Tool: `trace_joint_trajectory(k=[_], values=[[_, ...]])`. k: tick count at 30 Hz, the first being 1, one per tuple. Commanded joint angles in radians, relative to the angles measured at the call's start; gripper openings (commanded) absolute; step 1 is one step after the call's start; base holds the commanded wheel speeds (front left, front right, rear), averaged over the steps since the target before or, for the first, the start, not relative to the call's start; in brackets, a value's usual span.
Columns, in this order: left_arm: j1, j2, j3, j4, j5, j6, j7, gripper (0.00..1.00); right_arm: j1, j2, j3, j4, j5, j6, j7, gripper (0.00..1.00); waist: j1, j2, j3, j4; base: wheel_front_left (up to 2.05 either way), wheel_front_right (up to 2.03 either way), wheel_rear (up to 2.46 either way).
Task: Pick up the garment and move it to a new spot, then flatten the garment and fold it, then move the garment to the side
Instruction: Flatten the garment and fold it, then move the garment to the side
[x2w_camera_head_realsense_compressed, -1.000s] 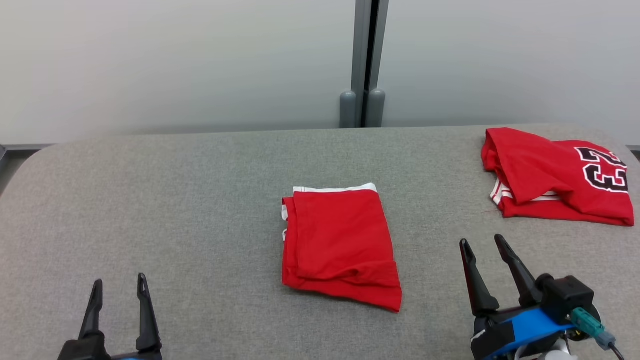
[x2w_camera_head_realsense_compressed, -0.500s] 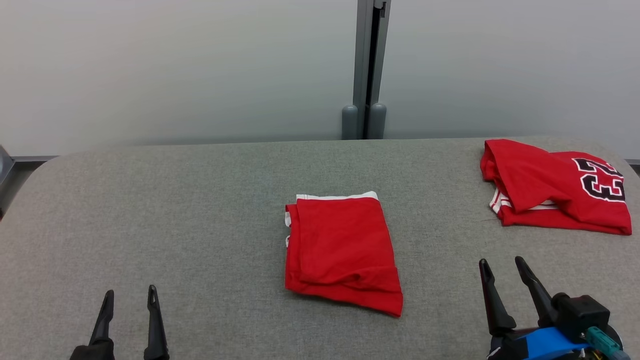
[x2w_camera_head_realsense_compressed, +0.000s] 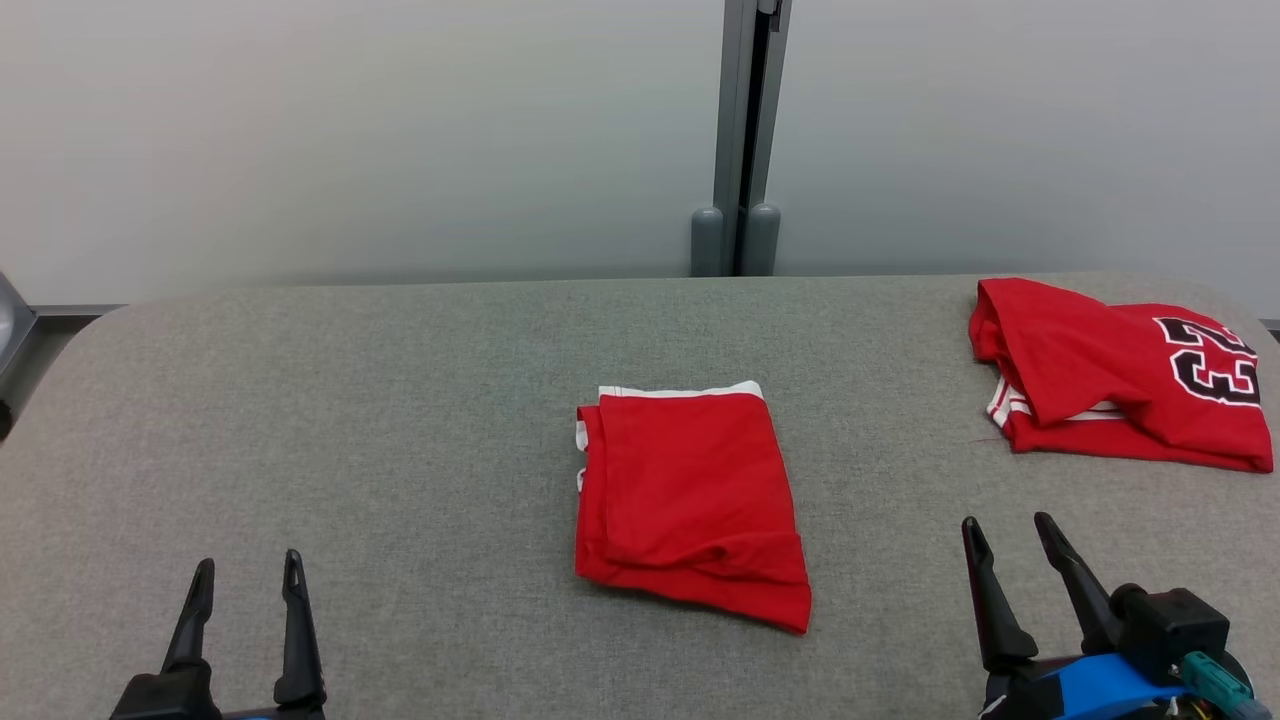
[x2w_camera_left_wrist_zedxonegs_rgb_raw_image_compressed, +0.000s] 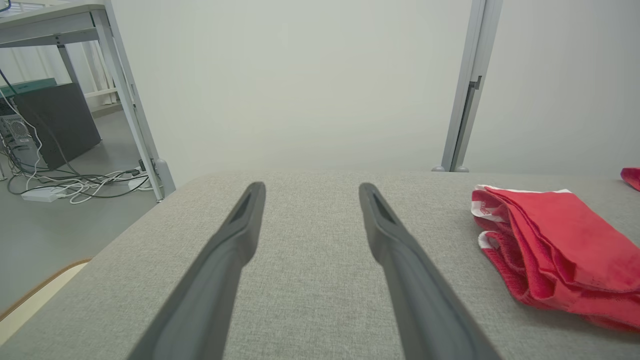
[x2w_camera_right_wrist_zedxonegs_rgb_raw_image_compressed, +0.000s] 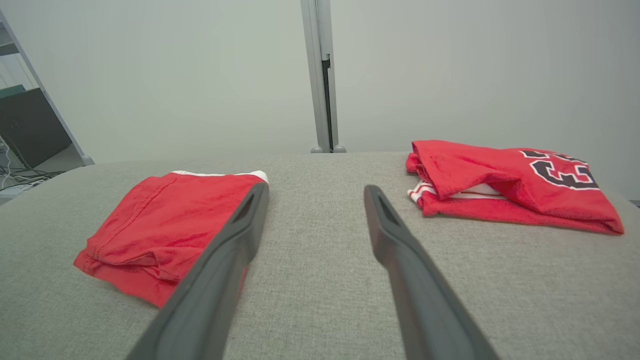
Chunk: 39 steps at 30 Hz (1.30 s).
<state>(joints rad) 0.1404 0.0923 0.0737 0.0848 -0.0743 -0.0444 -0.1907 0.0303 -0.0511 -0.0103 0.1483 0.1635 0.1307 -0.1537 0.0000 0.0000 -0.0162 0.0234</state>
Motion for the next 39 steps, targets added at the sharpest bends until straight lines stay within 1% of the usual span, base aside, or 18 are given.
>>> trace_joint_trajectory(k=[1,18,20,23,24,27,31,34,36,39], values=[[0.006,0.007,-0.004,-0.009,-0.003,0.004,0.003,1.0,0.015,0.0,-0.004,-0.006,0.004,0.0,-0.001,1.0,0.0,0.0,0.001,-0.002,0.0,0.0,0.0],[0.014,0.016,-0.009,-0.025,-0.018,0.019,0.01,1.0,0.019,0.001,0.003,0.008,0.013,0.0,-0.001,1.0,0.0,0.0,0.004,-0.005,0.0,0.0,0.0],[0.013,0.017,-0.006,-0.025,-0.022,0.02,0.007,1.0,-0.003,0.001,0.018,0.014,0.016,0.0,0.002,1.0,0.0,0.0,0.008,-0.009,0.0,0.0,0.0],[-0.005,0.018,-0.009,-0.03,-0.026,0.024,0.006,1.0,-0.105,0.0,0.062,0.044,0.002,0.0,0.002,1.0,0.0,0.0,0.03,-0.008,0.0,0.0,0.0],[-0.005,0.018,-0.009,-0.03,-0.026,0.024,0.006,1.0,-0.105,0.0,0.062,0.044,0.002,0.0,0.002,1.0,0.0,0.0,0.03,-0.008,0.0,0.0,0.0],[-0.026,0.02,-0.014,-0.027,-0.025,0.026,0.003,1.0,-0.208,0.0,0.093,0.087,-0.014,0.0,0.006,1.0,0.0,0.0,0.055,-0.001,0.0,0.0,0.0],[-0.058,0.016,-0.027,-0.025,-0.023,0.029,-0.006,1.0,-0.372,-0.001,0.131,0.18,-0.042,0.0,0.035,1.0,0.0,0.0,0.102,0.023,0.0,0.0,0.0],[-0.081,0.011,-0.037,-0.021,-0.026,0.034,-0.016,1.0,-0.468,-0.012,0.16,0.282,-0.049,0.0,0.066,1.0,0.0,0.0,0.141,0.041,0.0,0.0,0.0],[-0.096,0.008,-0.04,-0.015,-0.03,0.036,-0.024,1.0,-0.527,-0.01,0.176,0.344,-0.035,0.0,0.067,1.0,0.0,0.0,0.165,0.05,0.0,0.0,0.0],[-0.117,0.007,-0.043,-0.003,-0.032,0.037,-0.035,1.0,-0.578,-0.014,0.206,0.448,-0.033,0.0,0.08,1.0,0.0,0.0,0.195,0.062,0.0,0.0,0.0]])
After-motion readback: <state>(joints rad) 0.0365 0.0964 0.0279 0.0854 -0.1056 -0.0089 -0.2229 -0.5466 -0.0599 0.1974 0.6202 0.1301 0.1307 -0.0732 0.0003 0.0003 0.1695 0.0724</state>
